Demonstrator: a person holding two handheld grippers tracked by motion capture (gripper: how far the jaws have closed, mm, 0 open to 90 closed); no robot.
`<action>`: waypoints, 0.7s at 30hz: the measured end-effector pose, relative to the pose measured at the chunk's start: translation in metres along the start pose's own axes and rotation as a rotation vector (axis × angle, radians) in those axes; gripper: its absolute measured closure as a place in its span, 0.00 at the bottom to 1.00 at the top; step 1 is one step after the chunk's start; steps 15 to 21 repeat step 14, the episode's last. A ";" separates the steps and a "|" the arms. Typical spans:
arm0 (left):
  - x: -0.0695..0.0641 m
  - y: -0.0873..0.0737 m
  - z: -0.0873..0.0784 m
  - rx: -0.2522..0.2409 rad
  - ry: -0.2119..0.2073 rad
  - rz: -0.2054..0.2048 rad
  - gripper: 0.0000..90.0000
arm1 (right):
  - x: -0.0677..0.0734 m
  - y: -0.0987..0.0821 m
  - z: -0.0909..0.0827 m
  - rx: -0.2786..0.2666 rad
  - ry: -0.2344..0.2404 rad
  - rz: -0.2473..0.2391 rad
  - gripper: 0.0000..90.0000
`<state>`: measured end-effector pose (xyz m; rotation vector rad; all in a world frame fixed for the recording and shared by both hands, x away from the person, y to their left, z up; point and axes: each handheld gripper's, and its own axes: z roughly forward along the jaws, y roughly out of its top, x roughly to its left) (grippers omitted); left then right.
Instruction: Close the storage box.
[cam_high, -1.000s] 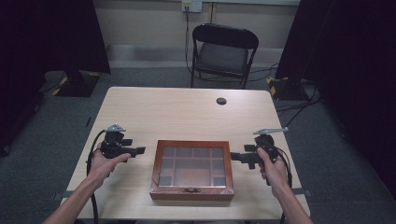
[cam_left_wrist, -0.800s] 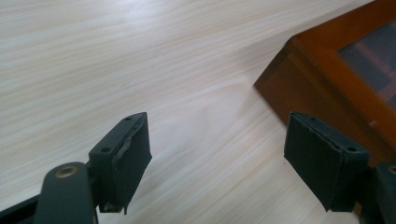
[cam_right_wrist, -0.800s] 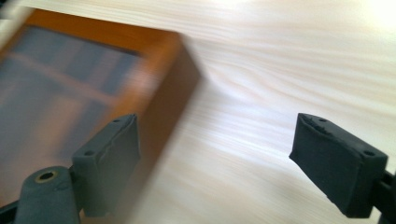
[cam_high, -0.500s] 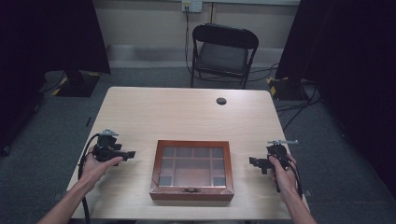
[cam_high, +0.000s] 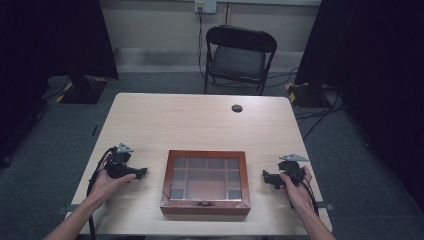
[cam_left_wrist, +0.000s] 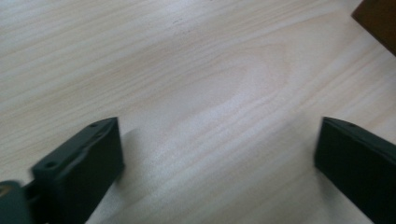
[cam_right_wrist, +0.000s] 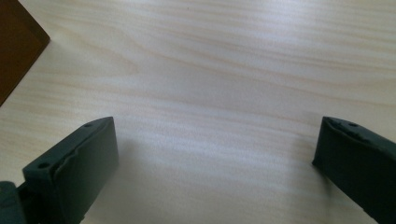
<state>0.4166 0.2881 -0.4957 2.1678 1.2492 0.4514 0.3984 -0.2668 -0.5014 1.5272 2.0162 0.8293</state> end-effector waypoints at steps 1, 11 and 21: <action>0.000 -0.001 0.000 -0.010 0.005 -0.001 0.00 | 0.000 0.000 0.000 0.000 0.000 0.000 0.00; 0.001 -0.009 0.002 -0.099 -0.014 0.016 0.00 | 0.000 0.000 0.000 -0.001 -0.003 0.001 0.00; 0.001 -0.009 0.002 -0.100 -0.016 0.015 0.00 | 0.000 0.000 0.000 0.000 -0.002 0.003 0.00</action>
